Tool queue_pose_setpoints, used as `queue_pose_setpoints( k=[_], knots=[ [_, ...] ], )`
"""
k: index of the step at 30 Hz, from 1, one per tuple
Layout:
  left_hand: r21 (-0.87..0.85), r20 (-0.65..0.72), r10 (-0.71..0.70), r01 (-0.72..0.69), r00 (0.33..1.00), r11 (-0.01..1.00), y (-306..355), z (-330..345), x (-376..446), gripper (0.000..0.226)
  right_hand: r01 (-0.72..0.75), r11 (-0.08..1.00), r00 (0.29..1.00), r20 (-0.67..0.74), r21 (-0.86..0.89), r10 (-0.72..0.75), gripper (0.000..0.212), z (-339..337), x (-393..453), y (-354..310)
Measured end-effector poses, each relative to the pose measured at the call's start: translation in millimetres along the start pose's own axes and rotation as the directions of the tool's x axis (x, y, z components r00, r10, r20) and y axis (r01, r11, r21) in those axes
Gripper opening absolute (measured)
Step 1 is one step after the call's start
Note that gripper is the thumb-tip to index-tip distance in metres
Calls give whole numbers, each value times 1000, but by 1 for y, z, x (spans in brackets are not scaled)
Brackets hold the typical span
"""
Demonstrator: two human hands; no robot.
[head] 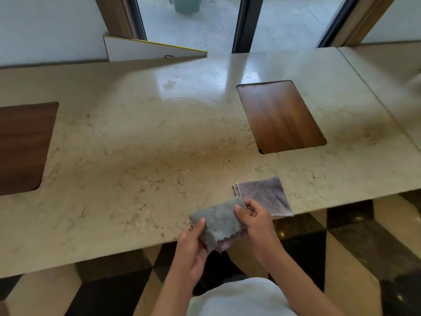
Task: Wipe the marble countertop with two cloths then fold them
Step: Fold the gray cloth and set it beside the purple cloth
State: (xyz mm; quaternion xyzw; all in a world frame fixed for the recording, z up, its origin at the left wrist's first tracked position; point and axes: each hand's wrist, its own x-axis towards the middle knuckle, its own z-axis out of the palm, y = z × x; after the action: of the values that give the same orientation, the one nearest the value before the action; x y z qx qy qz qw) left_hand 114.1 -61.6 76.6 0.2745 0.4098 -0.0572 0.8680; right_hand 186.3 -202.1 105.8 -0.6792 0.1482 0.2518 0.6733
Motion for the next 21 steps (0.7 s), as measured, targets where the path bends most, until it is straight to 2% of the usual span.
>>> queue_pose_setpoints(
  k=[6, 9, 13, 15, 18, 21],
  knots=[
    [296, -80, 162, -132, 984, 946, -32, 33, -2, 14, -62, 998, 998, 22, -20, 63, 13, -55, -2, 6],
    [418, -90, 197, -142, 976, 897, -47, 59, 13, 14, -77, 996, 997, -9, -38, 77, 8, -89, 12, 13],
    [547, -136, 153, -55, 979, 836, -81, 110, 41, 11, -62, 995, 997, -44, -73, 59, 11, -150, 39, 7],
    [609, -150, 129, -12, 980, 793, -103, 142, 58, 18, -53, 996, 996, -73, -76, 48, 15, -187, 58, -3],
    [668, -150, 119, 12, 981, 744, -134, 189, 82, 26, -35, 986, 994, -110, -162, 17, 16, -242, 92, -14],
    [749, -164, 194, -6, 967, 663, -155, 230, 98, 22, -54, 959, 990, -143, -279, 14, 21, -281, 122, -23]
  ],
)
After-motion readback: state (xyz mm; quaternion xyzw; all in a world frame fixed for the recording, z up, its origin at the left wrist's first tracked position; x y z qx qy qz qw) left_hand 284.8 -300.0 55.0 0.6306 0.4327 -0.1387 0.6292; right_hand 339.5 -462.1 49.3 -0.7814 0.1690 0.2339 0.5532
